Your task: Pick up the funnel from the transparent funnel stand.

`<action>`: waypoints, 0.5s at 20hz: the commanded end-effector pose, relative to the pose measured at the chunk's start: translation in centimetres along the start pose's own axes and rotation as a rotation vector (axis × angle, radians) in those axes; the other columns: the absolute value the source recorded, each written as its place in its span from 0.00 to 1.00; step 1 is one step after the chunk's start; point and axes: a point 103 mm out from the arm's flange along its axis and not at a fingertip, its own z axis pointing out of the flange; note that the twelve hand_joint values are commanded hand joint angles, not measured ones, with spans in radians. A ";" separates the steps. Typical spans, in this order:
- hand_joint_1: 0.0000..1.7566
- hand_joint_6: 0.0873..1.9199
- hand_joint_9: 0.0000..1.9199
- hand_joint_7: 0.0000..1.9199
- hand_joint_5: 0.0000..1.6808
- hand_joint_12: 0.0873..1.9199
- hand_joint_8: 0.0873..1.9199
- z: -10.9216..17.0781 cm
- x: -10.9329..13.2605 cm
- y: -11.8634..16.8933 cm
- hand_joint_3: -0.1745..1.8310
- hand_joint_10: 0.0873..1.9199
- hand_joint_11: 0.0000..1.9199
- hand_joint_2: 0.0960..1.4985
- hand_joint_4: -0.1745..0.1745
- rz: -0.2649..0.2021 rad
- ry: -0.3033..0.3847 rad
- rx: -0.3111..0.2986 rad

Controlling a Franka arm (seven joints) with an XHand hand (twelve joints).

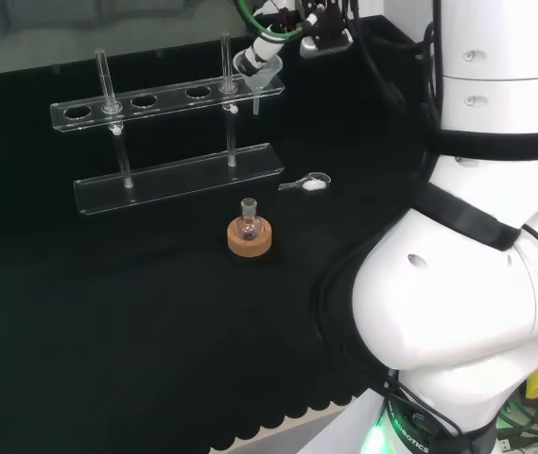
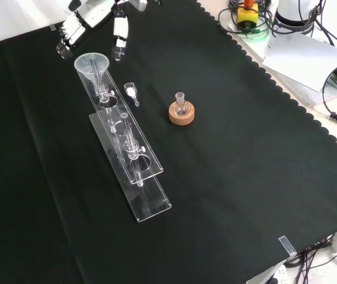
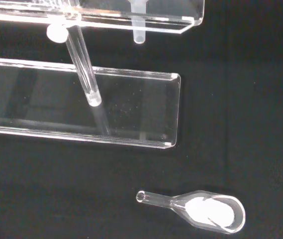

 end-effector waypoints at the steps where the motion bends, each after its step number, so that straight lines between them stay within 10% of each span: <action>1: 0.30 0.00 0.00 0.00 0.00 0.81 0.03 0.4 0.1 0.6 0.16 0.37 0.01 0.54 0.39 0.005 -0.016 0.031; 10: 0.31 0.00 0.01 0.00 0.00 0.81 0.06 0.7 0.4 1.0 0.17 0.41 0.03 0.53 0.35 0.011 -0.041 0.055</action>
